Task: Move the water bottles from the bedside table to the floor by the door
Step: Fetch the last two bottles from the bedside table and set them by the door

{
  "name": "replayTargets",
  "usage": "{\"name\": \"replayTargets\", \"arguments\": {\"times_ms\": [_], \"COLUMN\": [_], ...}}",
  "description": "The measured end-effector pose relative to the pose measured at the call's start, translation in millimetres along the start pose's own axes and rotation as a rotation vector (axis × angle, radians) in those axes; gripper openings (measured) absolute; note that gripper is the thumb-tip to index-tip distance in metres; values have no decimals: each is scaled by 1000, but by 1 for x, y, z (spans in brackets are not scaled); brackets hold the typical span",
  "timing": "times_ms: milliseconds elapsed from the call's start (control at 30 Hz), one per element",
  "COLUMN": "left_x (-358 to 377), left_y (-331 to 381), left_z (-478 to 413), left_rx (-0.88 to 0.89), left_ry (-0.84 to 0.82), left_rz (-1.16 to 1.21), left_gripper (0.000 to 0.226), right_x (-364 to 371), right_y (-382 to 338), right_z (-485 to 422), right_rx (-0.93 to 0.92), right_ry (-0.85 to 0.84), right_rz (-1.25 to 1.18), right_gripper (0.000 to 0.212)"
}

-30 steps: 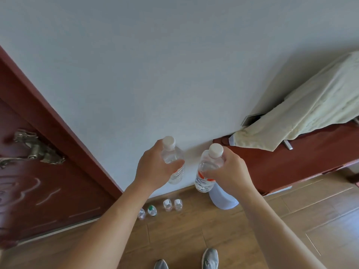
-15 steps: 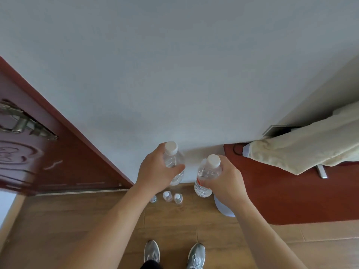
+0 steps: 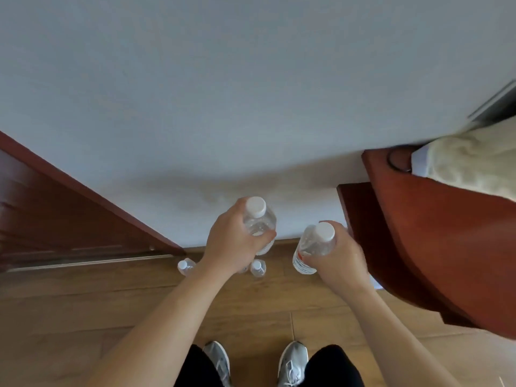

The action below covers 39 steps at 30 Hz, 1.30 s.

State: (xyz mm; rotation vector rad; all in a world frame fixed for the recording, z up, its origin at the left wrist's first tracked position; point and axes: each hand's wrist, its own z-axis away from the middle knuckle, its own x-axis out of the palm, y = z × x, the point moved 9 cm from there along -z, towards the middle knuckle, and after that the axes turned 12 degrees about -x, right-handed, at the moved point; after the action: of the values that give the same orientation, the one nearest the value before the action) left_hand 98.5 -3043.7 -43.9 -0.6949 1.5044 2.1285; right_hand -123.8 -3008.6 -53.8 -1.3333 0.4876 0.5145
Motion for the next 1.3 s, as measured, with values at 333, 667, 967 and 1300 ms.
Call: {"name": "replayTargets", "arguments": {"times_ms": [333,667,967,1300], "left_x": [234,369,419,448], "left_y": [-186,-280,-313,-335], "left_z": [-89,-135,-138,-142], "left_rx": [70,80,55,48], "left_ry": [-171,-233,-209,-192], "left_rz": [-74,-77,-68,19], "left_gripper": [53,45,56,56], "right_x": [131,214,238,256], "right_y": [230,381,444,474], "right_z": [-82,-111,-122,-123], "right_rx": [11,39,2,-42], "right_ry": [-72,-95,-74,-69], "right_rz": [124,101,127,121], "right_gripper": [31,45,59,63]}}
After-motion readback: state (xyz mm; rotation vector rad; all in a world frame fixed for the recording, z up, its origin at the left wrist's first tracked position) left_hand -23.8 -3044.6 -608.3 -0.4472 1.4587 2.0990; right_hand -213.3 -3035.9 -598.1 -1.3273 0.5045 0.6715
